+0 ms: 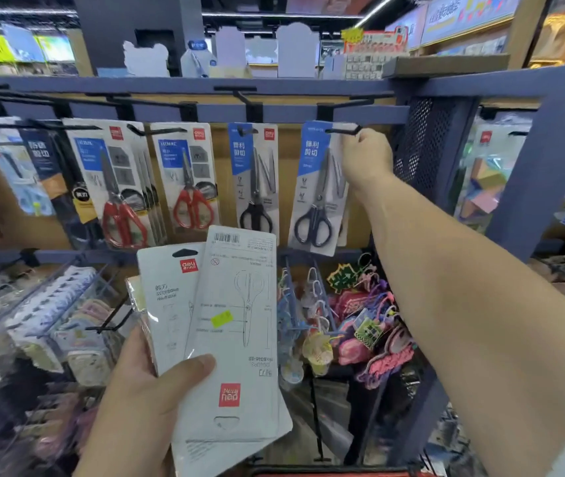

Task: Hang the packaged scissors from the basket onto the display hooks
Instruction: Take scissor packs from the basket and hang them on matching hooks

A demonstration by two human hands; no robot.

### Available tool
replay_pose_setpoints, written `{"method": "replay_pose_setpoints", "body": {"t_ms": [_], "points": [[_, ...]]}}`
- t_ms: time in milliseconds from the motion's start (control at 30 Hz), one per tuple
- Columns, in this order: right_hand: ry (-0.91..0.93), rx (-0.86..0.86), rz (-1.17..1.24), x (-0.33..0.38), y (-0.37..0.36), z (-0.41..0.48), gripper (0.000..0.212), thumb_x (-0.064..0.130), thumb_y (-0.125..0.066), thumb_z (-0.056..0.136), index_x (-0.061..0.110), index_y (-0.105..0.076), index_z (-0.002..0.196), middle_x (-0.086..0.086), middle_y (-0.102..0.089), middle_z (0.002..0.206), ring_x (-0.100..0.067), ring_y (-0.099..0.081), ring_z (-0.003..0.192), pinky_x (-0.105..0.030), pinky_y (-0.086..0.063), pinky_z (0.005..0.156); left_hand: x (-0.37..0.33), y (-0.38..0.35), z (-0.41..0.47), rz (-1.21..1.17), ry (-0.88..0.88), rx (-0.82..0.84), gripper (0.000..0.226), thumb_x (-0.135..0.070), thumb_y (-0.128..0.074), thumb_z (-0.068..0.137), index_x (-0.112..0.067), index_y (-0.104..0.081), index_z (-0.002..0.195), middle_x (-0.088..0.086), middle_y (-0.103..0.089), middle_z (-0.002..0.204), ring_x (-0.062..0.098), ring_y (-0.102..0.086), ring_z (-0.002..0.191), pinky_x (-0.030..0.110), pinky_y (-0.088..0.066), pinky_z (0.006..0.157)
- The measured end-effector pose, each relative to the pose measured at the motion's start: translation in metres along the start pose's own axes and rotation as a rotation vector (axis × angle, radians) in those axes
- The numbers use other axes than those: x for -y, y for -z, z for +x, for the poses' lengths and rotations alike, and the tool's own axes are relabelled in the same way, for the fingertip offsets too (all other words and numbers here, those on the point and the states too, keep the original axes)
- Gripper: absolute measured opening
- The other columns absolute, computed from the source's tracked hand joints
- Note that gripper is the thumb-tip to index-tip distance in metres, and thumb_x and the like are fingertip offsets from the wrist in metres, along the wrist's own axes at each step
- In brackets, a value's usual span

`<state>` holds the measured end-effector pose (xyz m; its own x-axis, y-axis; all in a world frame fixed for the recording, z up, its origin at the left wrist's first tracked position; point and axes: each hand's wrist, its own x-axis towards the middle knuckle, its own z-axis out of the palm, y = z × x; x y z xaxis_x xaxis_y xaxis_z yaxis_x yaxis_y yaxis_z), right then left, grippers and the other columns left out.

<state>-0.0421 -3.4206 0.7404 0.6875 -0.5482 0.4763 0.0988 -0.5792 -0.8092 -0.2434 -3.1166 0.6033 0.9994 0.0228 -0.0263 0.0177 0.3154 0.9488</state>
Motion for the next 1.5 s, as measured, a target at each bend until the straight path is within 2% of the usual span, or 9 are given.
{"method": "replay_pose_setpoints", "body": {"t_ms": [133,233,433,633,733,967,1167,1400,1500], "points": [[-0.101,-0.058,0.034,-0.008,-0.005,-0.021,0.037,0.044,-0.055,0.104,0.013,-0.059,0.125,-0.003,-0.063,0.117,-0.023,-0.060,0.101,-0.026,-0.037,0.076,0.003,0.003,-0.001,-0.033,-0.003,0.016,0.053,0.015,-0.066,0.083,-0.015,-0.063,0.127,0.014,-0.080,0.108,0.041,-0.079,0.089,0.049,-0.065,0.067],[-0.075,-0.040,0.197,-0.013,-0.002,-0.075,0.026,0.041,-0.063,0.100,0.022,-0.058,0.117,0.001,-0.063,0.115,-0.018,-0.062,0.097,-0.029,-0.044,0.072,0.004,0.006,-0.002,-0.043,-0.006,0.007,0.055,0.014,-0.068,0.080,-0.017,-0.062,0.125,0.013,-0.080,0.108,0.041,-0.078,0.090,0.053,-0.063,0.074],[-0.278,0.689,0.498,-0.007,0.024,-0.230,0.015,0.032,-0.066,0.100,0.023,-0.073,0.110,0.009,-0.080,0.102,-0.016,-0.077,0.097,-0.032,-0.062,0.080,0.010,0.011,-0.011,-0.032,0.007,0.047,0.061,0.019,-0.070,0.076,-0.017,-0.062,0.124,0.014,-0.080,0.108,0.040,-0.078,0.090,0.053,-0.065,0.064],[-0.457,0.634,0.664,-0.030,0.032,-0.288,0.019,0.009,-0.065,0.101,0.011,-0.070,0.119,-0.006,-0.079,0.114,-0.030,-0.076,0.105,-0.057,-0.058,0.097,0.025,0.004,-0.022,-0.009,0.057,0.095,0.080,-0.017,-0.095,0.051,-0.019,-0.063,0.125,0.013,-0.080,0.113,0.036,-0.079,0.096,0.049,-0.066,0.068],[-0.454,0.643,0.613,-0.033,0.041,-0.290,0.021,0.013,-0.058,0.105,0.018,-0.071,0.121,-0.002,-0.079,0.116,-0.026,-0.076,0.106,-0.054,-0.058,0.098,0.028,0.002,-0.025,-0.032,0.057,0.056,0.036,-0.016,-0.075,0.090,-0.025,-0.067,0.123,0.005,-0.082,0.107,0.021,-0.080,0.087,0.040,-0.062,0.067],[-0.302,0.475,0.514,-0.028,0.060,-0.274,0.022,0.016,-0.051,0.109,0.025,-0.070,0.116,0.002,-0.080,0.109,-0.020,-0.078,0.097,-0.043,-0.063,0.083,0.030,0.010,-0.029,0.096,0.126,-0.011,0.026,-0.010,-0.057,0.106,-0.029,-0.069,0.120,0.003,-0.082,0.103,0.023,-0.080,0.085,0.040,-0.058,0.074],[0.293,0.244,0.223,-0.025,0.072,-0.264,0.030,0.032,-0.050,0.106,0.058,-0.062,0.117,0.039,-0.069,0.111,0.008,-0.067,0.104,-0.016,-0.052,0.082,0.018,0.018,-0.026,0.006,0.230,-0.022,0.020,-0.016,-0.056,0.108,-0.030,-0.066,0.120,0.006,-0.082,0.103,0.034,-0.080,0.088,0.050,-0.060,0.078],[0.590,0.461,-0.035,-0.068,0.043,-0.289,0.047,0.015,-0.045,0.094,0.017,-0.070,0.134,0.008,-0.058,0.142,-0.011,-0.051,0.138,-0.015,-0.030,0.119,0.009,0.020,-0.011,-0.075,0.210,0.107,0.041,-0.003,-0.042,0.111,-0.008,-0.053,0.150,0.002,-0.077,0.064,0.010,-0.075,0.055,0.025,-0.057,0.048],[0.551,0.540,-0.034,-0.070,0.048,-0.294,0.055,0.018,-0.038,0.089,0.011,-0.071,0.132,0.004,-0.057,0.147,-0.005,-0.044,0.142,-0.012,-0.024,0.120,0.009,0.022,-0.015,-0.149,0.329,0.106,0.033,-0.023,-0.051,0.109,-0.021,-0.063,0.140,0.010,-0.082,0.093,0.024,-0.081,0.078,0.039,-0.063,0.064]]}}
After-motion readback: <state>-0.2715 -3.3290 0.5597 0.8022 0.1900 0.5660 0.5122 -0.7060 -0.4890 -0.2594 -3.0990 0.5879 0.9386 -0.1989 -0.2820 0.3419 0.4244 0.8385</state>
